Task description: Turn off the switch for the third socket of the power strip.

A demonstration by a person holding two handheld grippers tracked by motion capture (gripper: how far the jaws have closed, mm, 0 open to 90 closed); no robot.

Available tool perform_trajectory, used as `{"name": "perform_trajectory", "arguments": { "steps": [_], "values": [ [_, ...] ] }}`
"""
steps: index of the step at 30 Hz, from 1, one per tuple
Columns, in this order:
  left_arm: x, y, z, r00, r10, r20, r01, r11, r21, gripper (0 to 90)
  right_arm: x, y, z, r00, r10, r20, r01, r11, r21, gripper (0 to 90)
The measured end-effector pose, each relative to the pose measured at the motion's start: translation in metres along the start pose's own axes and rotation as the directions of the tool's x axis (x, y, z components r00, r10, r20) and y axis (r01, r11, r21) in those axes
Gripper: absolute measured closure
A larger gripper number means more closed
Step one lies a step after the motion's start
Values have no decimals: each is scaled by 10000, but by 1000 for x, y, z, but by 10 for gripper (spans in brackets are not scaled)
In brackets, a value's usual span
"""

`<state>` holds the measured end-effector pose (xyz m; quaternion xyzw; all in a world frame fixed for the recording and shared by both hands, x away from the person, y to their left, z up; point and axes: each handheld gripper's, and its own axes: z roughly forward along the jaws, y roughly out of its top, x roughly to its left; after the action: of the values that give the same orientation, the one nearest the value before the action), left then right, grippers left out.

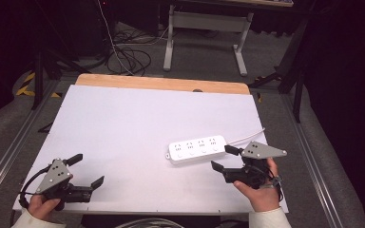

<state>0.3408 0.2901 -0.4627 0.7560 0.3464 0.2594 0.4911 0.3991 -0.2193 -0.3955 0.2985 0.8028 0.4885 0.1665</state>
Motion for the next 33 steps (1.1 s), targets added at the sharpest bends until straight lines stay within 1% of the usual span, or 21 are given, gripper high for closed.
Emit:
{"name": "perform_trajectory", "arguments": {
  "steps": [5, 7, 8, 12, 15, 16, 18, 21, 25, 29, 30, 33],
  "values": [
    [-1, 0, -1, 10000, 74, -7, -74, 10000, -30, 1, -3, -16, -1, 9994, 357, -31, -357, 9994, -12, 260],
    [-1, 1, -1, 9998, 175, -25, -175, 9998, -45, 1, -4, -22, 0, 9986, 515, -72, -515, 9987, 6, 260],
    [-1, 1, -1, 9999, 121, -27, -121, 9999, -54, 1, -5, -25, 1, 9985, 541, -71, -541, 9985, 39, 260],
    [-1, 1, -1, 9998, 196, -36, -197, 9998, -66, 1, -7, -36, 3, 9978, 657, -99, -657, 9978, 71, 261],
    [-2, 1, -2, 10000, 82, -26, -82, 10000, -37, 1, -8, -43, 5, 9975, 695, -137, -693, 9975, 152, 261],
    [-1, 2, -2, 9998, 171, -38, -171, 9999, -12, 1, -9, -46, 6, 9977, 670, -135, -667, 9976, 202, 260],
    [-1, 1, -2, 10000, 77, -42, -77, 10000, -26, 1, -9, -50, 7, 9979, 643, -106, -640, 9976, 264, 260],
    [-1, 1, -1, 10000, 71, -54, -71, 10000, 68, 1, -10, -56, 8, 9979, 641, -132, -638, 9977, 230, 261],
    [-1, 0, -1, 9998, 147, -95, -146, 9998, 124, 1, -11, -67, 9, 9965, 819, -160, -816, 9965, 175, 260],
    [0, -1, -1, 9998, 186, -76, -186, 9998, 3, 1, -11, -75, 11, 9964, 846, -52, -845, 9961, 266, 260],
    [-1, -2, -1, 9999, 109, -61, -109, 9999, -43, 1, -12, -77, 11, 9965, 839, -43, -837, 9960, 299, 260],
    [0, -2, -1, 9999, 103, -66, -103, 9999, -74, 1, -12, -78, 13, 9968, 795, 27, -796, 9960, 409, 260]
  ]
}}
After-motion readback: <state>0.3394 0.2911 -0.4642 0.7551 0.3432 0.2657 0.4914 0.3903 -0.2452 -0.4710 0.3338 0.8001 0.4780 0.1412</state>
